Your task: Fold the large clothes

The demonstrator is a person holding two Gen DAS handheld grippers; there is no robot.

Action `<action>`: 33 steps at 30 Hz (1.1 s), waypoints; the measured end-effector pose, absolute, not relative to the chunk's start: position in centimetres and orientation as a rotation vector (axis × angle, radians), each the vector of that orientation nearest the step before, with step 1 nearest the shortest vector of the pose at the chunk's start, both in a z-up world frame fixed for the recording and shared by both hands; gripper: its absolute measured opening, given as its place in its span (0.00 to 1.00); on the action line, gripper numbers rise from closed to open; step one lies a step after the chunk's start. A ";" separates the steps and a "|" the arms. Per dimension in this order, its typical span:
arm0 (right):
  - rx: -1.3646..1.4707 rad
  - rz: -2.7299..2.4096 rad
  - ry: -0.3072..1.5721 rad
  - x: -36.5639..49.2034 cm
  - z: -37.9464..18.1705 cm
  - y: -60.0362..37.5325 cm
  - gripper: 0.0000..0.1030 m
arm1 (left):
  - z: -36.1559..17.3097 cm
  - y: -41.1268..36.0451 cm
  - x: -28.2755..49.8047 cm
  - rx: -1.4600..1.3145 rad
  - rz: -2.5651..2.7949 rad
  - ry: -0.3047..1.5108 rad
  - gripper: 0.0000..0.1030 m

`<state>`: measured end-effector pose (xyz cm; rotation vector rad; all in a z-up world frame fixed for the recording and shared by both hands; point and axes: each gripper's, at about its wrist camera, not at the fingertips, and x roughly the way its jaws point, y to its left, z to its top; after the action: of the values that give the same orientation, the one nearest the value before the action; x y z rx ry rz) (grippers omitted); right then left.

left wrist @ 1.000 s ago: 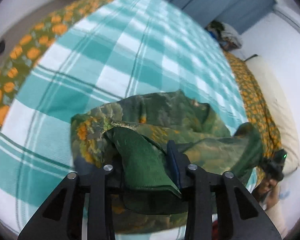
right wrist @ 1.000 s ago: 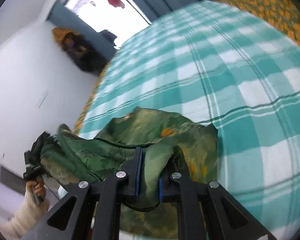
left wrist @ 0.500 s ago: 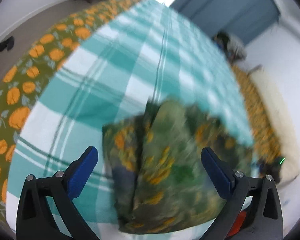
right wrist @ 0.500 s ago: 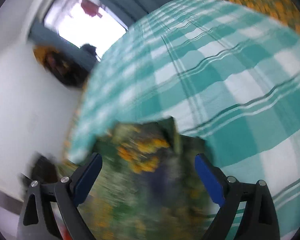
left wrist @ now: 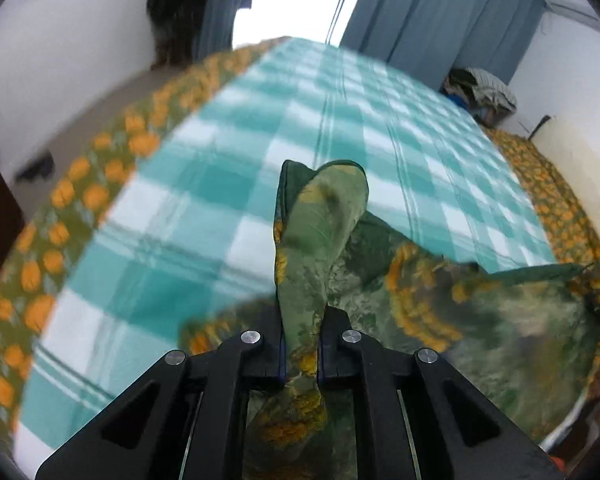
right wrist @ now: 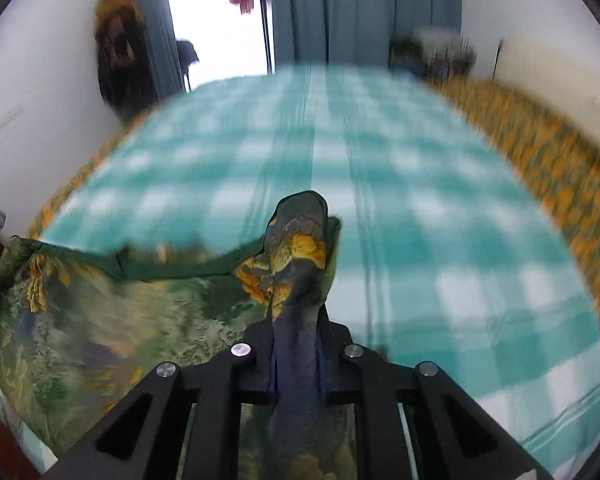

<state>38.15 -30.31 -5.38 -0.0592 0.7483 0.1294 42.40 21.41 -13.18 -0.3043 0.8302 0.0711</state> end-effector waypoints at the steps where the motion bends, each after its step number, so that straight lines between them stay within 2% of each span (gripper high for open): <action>1: -0.066 0.112 0.735 38.8 -5.3 -30.2 0.13 | -13.5 21.1 42.8 -0.276 0.091 0.824 0.07; 4: -0.076 0.060 0.782 40.8 -8.1 -30.2 0.13 | -16.7 20.0 44.0 -0.206 0.135 0.853 0.08; 6: -0.109 0.032 0.868 42.0 -12.5 -30.4 0.13 | -21.1 19.8 44.6 -0.196 0.153 0.920 0.11; 9: -0.072 0.020 0.949 42.2 -18.4 -31.2 0.14 | -25.7 19.6 43.7 -0.194 0.158 0.913 0.14; 16: 0.084 0.044 0.884 41.2 -20.7 -33.3 0.18 | -26.1 19.7 42.7 -0.211 0.146 0.844 0.15; 33: 0.096 0.047 0.870 41.6 -21.3 -32.8 0.18 | -26.7 20.1 42.6 -0.264 0.126 0.827 0.18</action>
<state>41.62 -32.82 -21.29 0.0965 0.8702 0.0465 42.61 20.15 -26.71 -0.2635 0.8267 0.1260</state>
